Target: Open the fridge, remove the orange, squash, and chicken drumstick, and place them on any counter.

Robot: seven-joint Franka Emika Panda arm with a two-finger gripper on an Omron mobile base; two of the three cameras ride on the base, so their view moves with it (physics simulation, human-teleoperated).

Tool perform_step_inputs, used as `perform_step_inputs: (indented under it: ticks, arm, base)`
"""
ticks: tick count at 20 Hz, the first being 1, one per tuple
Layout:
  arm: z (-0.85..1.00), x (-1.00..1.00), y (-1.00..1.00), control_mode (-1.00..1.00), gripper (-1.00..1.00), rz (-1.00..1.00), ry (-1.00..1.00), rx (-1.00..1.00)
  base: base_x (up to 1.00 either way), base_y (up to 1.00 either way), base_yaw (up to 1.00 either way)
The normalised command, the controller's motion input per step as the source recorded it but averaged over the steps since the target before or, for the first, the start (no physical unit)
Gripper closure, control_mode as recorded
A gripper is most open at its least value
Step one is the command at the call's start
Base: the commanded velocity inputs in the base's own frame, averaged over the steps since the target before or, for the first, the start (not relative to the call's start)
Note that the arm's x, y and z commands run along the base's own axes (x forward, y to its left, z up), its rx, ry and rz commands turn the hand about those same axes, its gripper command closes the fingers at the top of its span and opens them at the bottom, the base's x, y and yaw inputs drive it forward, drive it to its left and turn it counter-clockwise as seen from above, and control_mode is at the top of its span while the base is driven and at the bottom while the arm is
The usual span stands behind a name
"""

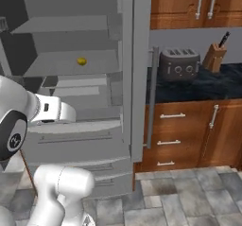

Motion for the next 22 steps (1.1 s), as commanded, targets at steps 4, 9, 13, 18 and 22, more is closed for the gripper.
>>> perform_step_inputs:
  ticks: [4,9,13,18,22]
  arm:
    - [0.0,0.0,0.0,1.0,-1.0,0.0,0.0,0.0]
    - [0.0,0.0,0.0,1.0,-1.0,0.0,0.0,0.0]
    - [0.0,0.0,0.0,1.0,-1.0,0.0,0.0,0.0]
    - [0.0,0.0,0.0,1.0,-1.0,0.0,0.0,0.0]
    - [0.0,0.0,0.0,1.0,-1.0,0.0,0.0,0.0]
  base:
    - [0.97,0.3,0.3]
    - [1.0,0.05,0.26]
    - [0.94,0.0,0.28]
    - [0.92,0.0,0.23]
    - [0.84,0.0,0.17]
